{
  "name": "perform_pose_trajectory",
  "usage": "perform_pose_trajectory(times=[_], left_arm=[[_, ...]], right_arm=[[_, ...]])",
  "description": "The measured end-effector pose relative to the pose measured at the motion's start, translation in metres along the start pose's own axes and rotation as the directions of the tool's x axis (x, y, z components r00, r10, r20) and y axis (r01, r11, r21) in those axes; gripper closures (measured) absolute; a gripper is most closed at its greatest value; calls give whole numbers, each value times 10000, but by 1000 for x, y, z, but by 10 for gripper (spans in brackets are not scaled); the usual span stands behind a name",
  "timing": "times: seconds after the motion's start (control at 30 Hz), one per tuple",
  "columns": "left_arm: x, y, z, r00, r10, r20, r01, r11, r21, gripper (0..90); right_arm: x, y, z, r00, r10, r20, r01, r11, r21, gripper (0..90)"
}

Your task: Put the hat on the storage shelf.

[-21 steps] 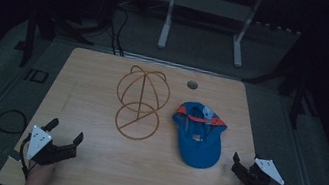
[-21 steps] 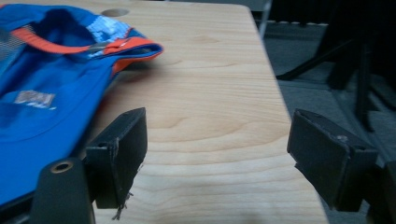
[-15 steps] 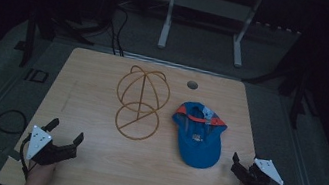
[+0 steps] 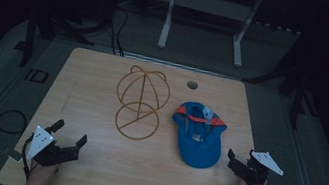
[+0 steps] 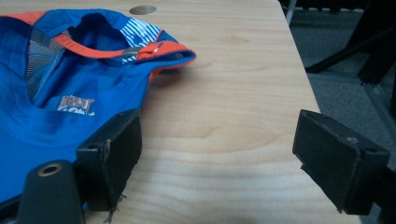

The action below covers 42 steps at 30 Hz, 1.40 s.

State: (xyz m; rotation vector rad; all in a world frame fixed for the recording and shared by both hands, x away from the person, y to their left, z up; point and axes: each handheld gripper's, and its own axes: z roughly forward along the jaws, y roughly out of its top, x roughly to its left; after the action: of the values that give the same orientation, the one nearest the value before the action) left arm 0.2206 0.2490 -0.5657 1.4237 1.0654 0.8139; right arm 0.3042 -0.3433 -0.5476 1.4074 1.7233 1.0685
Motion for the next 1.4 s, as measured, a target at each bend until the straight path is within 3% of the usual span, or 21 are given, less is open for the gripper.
perform_pose_trajectory(times=[0.13,0.23,0.33,0.47,0.67,0.87,0.97,1.07,1.4], left_arm=[[-1,0,0,9997,-156,198,155,9998,78,26],[-1,-1,0,10000,2,44,-4,9996,274,26],[-2,0,1,9998,-141,123,135,9988,461,27],[-3,0,2,9987,-391,331,368,9971,663,28],[-4,2,1,9994,-235,264,209,9952,954,28],[-5,4,-1,10000,-69,49,64,9947,1024,46],[-3,5,-1,9985,-471,290,429,9906,1296,46],[-2,5,-1,9987,-457,225,420,9886,1445,46],[-4,4,-1,9993,-308,234,269,9878,1537,46]], right_arm=[[1,11,1,9994,-34,-349,39,9999,138,150],[2,18,2,9988,-6,-492,16,9998,217,151],[7,33,6,9934,21,-1143,6,9997,233,137],[13,51,11,9863,-387,-1604,430,9988,232,137],[21,75,23,9768,-808,-1983,870,9959,228,138],[31,91,38,9525,-1304,-2751,1343,9909,-50,141],[37,95,49,9408,-1521,-3029,1608,9870,38,162],[41,99,60,9316,-1648,-3239,1779,9840,111,212],[47,107,101,9279,-1782,-3275,2074,9767,561,254]])
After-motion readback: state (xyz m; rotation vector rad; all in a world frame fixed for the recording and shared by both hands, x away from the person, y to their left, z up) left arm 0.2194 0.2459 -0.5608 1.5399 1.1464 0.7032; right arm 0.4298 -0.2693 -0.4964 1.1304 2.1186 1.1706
